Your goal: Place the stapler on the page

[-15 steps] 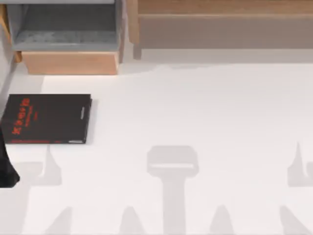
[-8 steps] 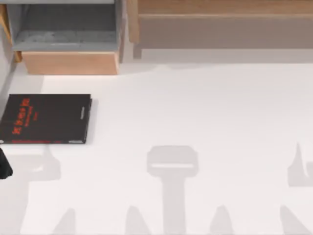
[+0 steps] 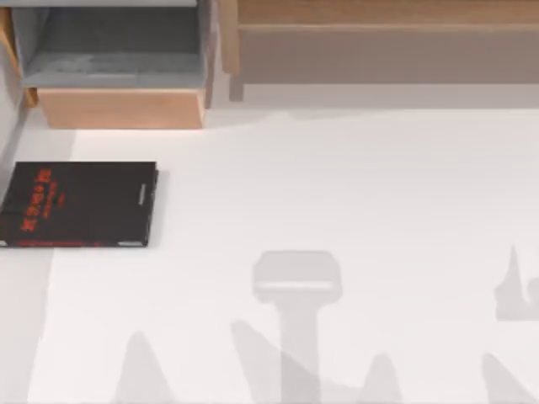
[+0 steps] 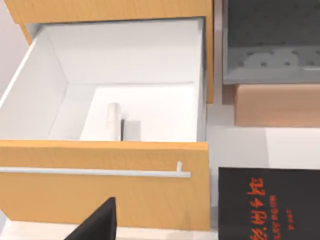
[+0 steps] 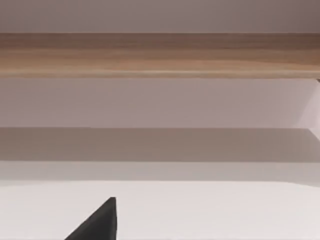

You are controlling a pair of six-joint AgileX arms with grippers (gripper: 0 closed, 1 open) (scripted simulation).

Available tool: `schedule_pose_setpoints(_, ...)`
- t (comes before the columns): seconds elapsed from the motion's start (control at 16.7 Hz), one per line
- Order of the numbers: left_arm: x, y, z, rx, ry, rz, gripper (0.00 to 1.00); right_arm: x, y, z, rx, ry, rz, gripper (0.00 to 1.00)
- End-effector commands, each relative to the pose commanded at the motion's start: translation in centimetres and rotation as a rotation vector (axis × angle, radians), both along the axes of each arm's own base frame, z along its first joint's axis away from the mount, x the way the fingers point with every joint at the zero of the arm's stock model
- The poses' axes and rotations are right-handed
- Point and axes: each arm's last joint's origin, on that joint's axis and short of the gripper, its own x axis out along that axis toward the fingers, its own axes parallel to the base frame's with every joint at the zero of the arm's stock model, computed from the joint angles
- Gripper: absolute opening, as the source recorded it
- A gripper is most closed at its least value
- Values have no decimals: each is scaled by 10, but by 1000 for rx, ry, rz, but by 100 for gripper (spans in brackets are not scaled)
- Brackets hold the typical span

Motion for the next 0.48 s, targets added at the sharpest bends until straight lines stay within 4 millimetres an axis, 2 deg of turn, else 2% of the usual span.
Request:
schedule_pose_setpoints(0.24,69,25,42,-1,249,47,100,0,0,0,0,0,0,100)
schedule_pose_setpoints(0.36,112,43,52,-15,373,68,100,0,0,0,0,0,0,100)
schedule_pose_setpoints(0.48,155,63,51,-36,490,86,100,0,0,0,0,0,0,100)
